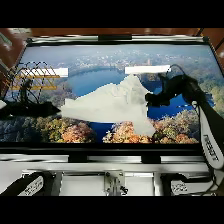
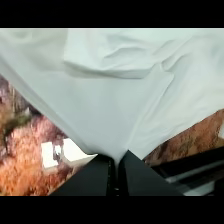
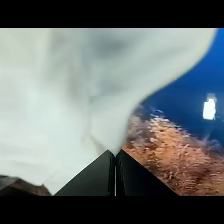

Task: Fold the shirts.

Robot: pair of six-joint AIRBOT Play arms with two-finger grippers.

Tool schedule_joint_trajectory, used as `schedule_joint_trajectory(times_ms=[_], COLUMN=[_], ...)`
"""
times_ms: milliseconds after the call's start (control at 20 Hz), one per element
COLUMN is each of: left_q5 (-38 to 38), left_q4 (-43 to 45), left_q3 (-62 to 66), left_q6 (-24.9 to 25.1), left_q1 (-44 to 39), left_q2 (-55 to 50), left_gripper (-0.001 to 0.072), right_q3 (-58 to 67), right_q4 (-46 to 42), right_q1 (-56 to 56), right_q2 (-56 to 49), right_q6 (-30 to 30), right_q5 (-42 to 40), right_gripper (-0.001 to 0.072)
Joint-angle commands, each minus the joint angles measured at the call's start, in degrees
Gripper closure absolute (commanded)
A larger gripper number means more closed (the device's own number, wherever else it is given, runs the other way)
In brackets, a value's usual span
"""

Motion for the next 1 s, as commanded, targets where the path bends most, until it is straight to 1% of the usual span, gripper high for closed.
schedule_joint_trajectory(times_ms=[0, 100, 200, 250, 300, 350, 450, 500, 550, 700, 800, 950], left_q5=[0.0, 2.08, 5.7, 7.5, 8.61, 8.87, 7.65, 5.16, 2.12, -6.95, -10.29, -11.41], left_q4=[0.0, 1.07, 1.73, 2.75, 5.53, 10.01, 19.15, 22.1, 22.8, 20.7, 20.06, 20.04], left_q3=[17.7, 34.03, 48.17, 54.64, 59.52, 63.36, 65.31, 65.09, 64.85, 63.91, 62.77, 59.12], left_q6=[4.28, 4.81, 4.33, 3.43, 2.23, -0.87, -8.35, -10.58, -11.15, -11.15, -11.1, -11.13], left_q1=[0.07, 0.42, 2.25, 3.78, 5.35, 7.17, 10.01, 10.73, 10.86, 10.86, 10.86, 10.86], left_q2=[4.24, 7.43, 9.7, 10.8, 11.76, 12.79, 15.39, 16.63, 17.31, 17.73, 17.73, 17.7], left_gripper=[0.067, 0.0669, 0.0669, 0.067, 0.0669, 0.0669, 0.0669, 0.0669, 0.0669, 0.0669, 0.0669, 0.0669], right_q3=[9.4, 19.21, 28.3, 31.52, 33.81, 35.58, 36.57, 36.57, 36.57, 36.57, 36.57, 36.57], right_q4=[0.24, -1.01, -5.42, -8.37, -12.17, -16.55, -24.06, -26.18, -27.36, -27.82, -27.82, -27.87], right_q1=[-0.2, -0.2, -0.2, -0.2, -0.2, -0.2, -0.2, -0.2, -0.2, -0.2, -0.2, -0.2], right_q2=[12.31, 20.7, 28.74, 32.37, 36.13, 39.43, 44.81, 46.77, 48.3, 49.83, 49.29, 46.31], right_q6=[-7.98, -9.9, -9.88, -9.55, -8.0, -5.62, -0.57, 0.79, 1.18, 1.4, 1.38, 1.38], right_q5=[-0.11, 3.93, 12.57, 17.09, 21.38, 23.43, 22.1, 19.5, 15.89, 6.08, 3.65, 3.23], right_gripper=[0.0649, 0.0649, 0.0649, 0.0649, 0.0649, 0.0649, 0.0649, 0.0649, 0.0649, 0.0649, 0.0648, 0.0649])
